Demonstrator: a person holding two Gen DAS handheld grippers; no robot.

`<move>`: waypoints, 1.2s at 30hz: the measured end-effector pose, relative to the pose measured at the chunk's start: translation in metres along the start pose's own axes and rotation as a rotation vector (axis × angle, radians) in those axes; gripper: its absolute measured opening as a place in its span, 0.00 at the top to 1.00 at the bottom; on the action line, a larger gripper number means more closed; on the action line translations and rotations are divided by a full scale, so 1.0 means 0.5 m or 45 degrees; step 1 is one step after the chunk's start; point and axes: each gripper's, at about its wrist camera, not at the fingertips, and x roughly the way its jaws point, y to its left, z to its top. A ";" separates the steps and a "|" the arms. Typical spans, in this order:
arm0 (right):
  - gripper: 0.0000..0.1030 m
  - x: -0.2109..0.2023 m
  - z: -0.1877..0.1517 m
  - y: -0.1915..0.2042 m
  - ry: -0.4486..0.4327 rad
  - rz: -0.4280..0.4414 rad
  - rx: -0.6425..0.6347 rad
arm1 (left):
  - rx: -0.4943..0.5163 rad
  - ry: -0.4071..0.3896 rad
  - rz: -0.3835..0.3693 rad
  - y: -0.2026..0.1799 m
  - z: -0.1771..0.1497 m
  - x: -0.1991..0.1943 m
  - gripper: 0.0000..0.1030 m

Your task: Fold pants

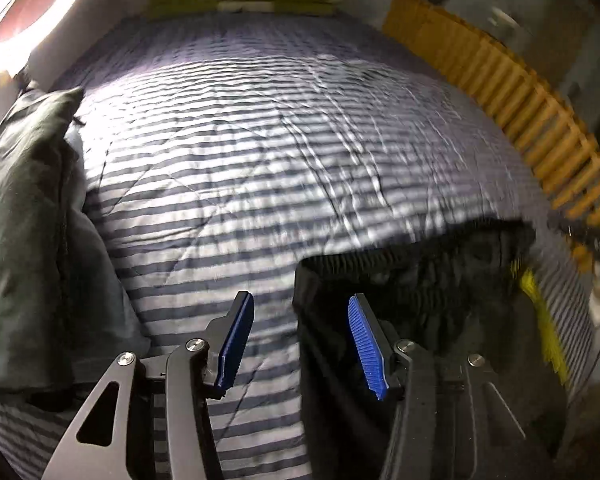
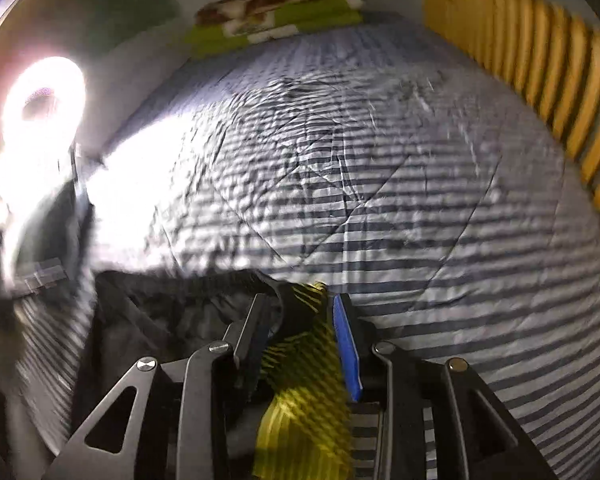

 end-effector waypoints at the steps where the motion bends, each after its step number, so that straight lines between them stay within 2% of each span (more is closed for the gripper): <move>1: 0.71 0.005 -0.010 0.008 -0.001 -0.036 -0.060 | 0.030 0.007 0.007 -0.004 -0.012 0.002 0.49; 3: 0.71 0.023 -0.015 0.012 0.018 -0.061 -0.112 | 0.084 0.038 -0.007 -0.017 -0.032 0.025 0.49; 6: 0.71 0.061 -0.028 0.013 0.024 -0.094 -0.193 | 0.179 0.036 0.053 -0.050 -0.043 0.059 0.48; 10: 0.71 0.102 -0.031 0.004 0.034 -0.012 -0.186 | 0.238 0.012 0.042 -0.082 -0.028 0.097 0.48; 12: 0.70 0.116 -0.030 0.012 0.038 -0.023 -0.229 | 0.272 -0.002 0.075 -0.093 -0.021 0.117 0.49; 13: 0.70 0.125 -0.028 0.016 0.033 -0.030 -0.253 | 0.274 0.003 0.075 -0.095 -0.019 0.126 0.54; 14: 0.70 0.131 -0.027 0.018 0.028 -0.032 -0.265 | 0.267 0.007 0.078 -0.093 -0.017 0.134 0.73; 15: 0.70 0.136 -0.024 0.020 0.024 -0.037 -0.275 | 0.249 0.014 0.087 -0.091 -0.016 0.139 0.83; 17: 0.69 0.147 -0.017 0.021 0.017 -0.028 -0.279 | 0.219 0.013 0.062 -0.080 -0.010 0.143 0.83; 20: 0.62 0.166 -0.006 0.022 0.029 0.010 -0.282 | 0.224 0.000 0.059 -0.078 -0.010 0.140 0.92; 23: 0.55 0.180 0.005 0.014 0.030 0.046 -0.250 | 0.234 0.001 0.083 -0.081 -0.009 0.142 0.93; 25: 0.55 0.190 0.009 0.008 0.028 0.044 -0.217 | 0.194 0.000 0.075 -0.074 -0.001 0.138 0.94; 26: 0.61 0.202 0.010 0.008 0.048 0.017 -0.212 | 0.139 -0.008 0.046 -0.061 0.009 0.132 0.94; 27: 0.81 0.212 0.011 0.011 0.068 -0.007 -0.216 | 0.100 -0.018 0.032 -0.050 0.016 0.127 0.94; 28: 0.84 0.223 0.011 0.017 0.094 -0.027 -0.231 | 0.057 -0.034 0.031 -0.037 0.024 0.120 0.94; 30: 0.92 0.221 0.014 0.024 0.076 -0.064 -0.249 | -0.022 -0.071 0.035 -0.005 0.041 0.101 0.94; 32: 0.95 0.215 0.025 0.020 0.051 -0.119 -0.217 | -0.073 -0.082 0.050 0.021 0.052 0.096 0.94; 33: 0.95 0.214 0.031 0.011 0.044 -0.142 -0.185 | -0.112 -0.054 0.035 0.035 0.055 0.106 0.94; 35: 0.94 0.217 0.040 0.000 0.064 -0.136 -0.160 | -0.107 -0.022 0.054 0.042 0.050 0.121 0.93; 36: 0.93 0.219 0.042 -0.003 0.083 -0.115 -0.164 | -0.097 -0.023 0.054 0.041 0.048 0.122 0.90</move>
